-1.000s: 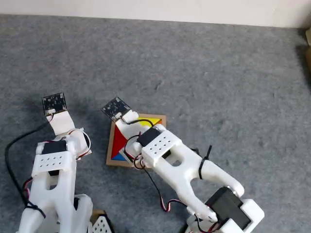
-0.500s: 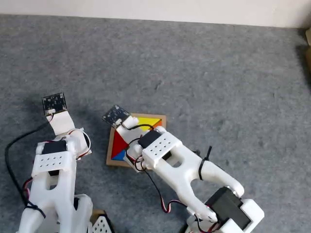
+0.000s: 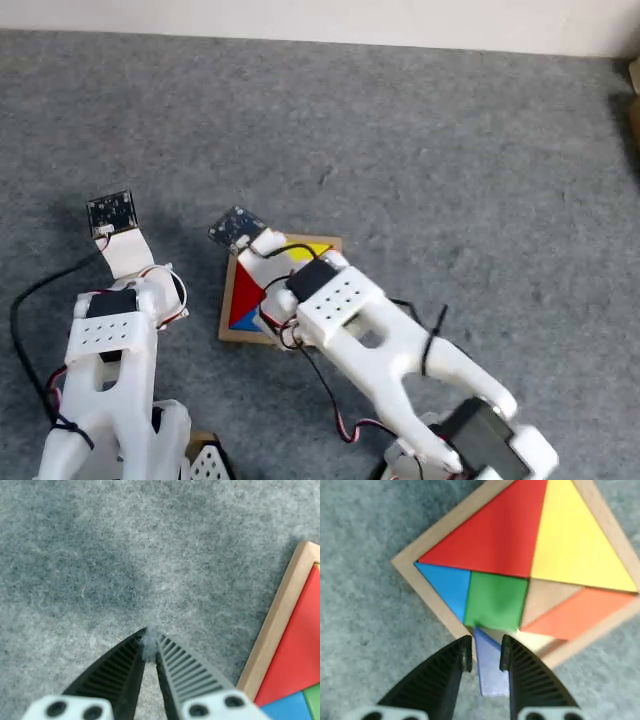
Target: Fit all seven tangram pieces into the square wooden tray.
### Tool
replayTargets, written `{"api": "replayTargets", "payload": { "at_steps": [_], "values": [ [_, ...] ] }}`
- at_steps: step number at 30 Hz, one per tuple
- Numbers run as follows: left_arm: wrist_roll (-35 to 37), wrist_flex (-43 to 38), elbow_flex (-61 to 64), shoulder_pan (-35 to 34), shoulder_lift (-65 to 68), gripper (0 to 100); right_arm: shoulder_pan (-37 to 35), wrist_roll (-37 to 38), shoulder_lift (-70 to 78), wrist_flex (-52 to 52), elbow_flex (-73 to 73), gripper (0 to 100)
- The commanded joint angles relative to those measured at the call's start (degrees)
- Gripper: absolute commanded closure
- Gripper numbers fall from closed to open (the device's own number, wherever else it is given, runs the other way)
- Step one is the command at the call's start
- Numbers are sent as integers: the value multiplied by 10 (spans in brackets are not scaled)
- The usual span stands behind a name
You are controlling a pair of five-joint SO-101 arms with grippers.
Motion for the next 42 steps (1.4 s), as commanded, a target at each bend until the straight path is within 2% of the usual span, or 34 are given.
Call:
{"api": "replayTargets", "payload": {
  "at_steps": [1, 7, 13, 20, 24, 35, 42],
  "values": [
    [-6, -7, -2, -6, -16, 993, 40, -8, -79, 33, -33, 893],
    [-6, -7, -3, -6, -16, 992, 85, -92, -86, 78, -19, 893],
    [-6, -7, -3, -6, -16, 992, 96, -93, -80, 76, 36, 893],
    [-6, -7, -3, -6, -16, 993, 96, -93, -61, -11, 102, 893],
    [-6, -7, -3, -6, -16, 993, 96, -89, -28, -23, 109, 893],
    [-6, -7, -3, -6, -16, 993, 103, 36, 19, -21, 64, 893],
    [-6, -7, -3, -6, -16, 993, 106, 56, 68, -24, 16, 893]
  ]
}}
